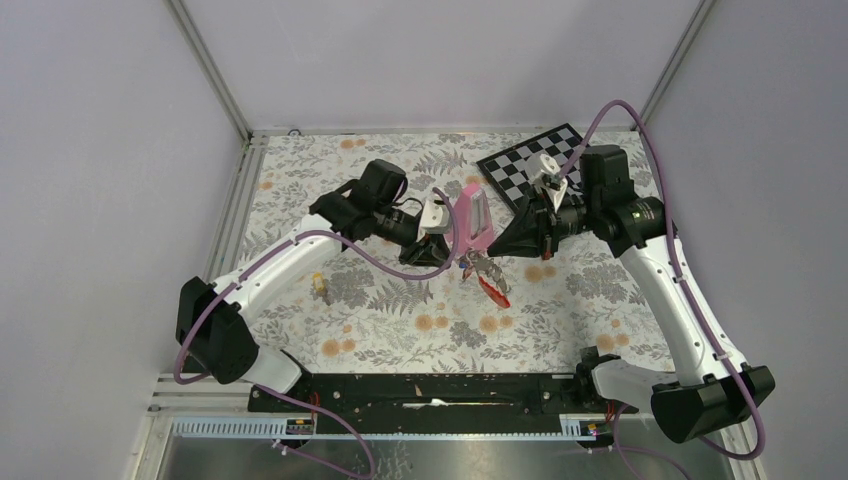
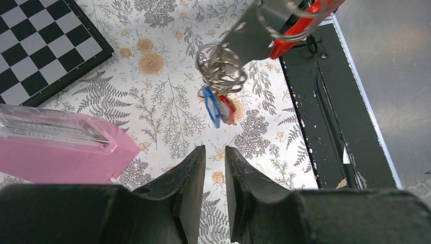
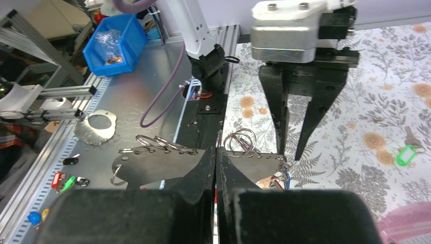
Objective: Put the keys on the keyring
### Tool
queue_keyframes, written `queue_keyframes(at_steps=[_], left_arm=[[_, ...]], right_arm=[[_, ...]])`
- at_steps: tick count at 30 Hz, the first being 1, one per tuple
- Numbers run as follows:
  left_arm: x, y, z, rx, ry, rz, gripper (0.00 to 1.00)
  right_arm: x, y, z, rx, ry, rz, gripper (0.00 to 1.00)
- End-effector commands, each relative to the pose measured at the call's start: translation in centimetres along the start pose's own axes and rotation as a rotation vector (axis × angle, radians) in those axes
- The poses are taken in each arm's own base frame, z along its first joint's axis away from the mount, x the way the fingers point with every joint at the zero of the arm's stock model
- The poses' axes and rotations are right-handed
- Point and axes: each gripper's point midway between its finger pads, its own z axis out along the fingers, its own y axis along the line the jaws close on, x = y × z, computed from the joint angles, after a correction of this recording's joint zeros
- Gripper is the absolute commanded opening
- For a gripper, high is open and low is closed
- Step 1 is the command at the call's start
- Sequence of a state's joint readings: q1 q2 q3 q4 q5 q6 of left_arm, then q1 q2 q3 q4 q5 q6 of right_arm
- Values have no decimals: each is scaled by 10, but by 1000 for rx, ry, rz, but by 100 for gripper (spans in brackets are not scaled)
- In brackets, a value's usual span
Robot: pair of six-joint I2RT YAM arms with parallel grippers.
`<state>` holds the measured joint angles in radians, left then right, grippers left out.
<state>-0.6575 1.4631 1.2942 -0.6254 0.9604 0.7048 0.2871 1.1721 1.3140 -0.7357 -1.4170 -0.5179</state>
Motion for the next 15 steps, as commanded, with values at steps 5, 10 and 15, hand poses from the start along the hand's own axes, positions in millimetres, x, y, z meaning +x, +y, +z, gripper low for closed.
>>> queue_keyframes(at_steps=[5,10,15], left_arm=[[-34,-3,-13,-32,-75,-7,29],[-34,-5,-15,-38,-75,-24,31],[-36,-5,-14,-39,-86,-59,32]], right_arm=[[-13,29,1,-177,-73,56,0],[-12,25,1,-184,-67,94,0],[-11,21,2,-200,-63,131,0]])
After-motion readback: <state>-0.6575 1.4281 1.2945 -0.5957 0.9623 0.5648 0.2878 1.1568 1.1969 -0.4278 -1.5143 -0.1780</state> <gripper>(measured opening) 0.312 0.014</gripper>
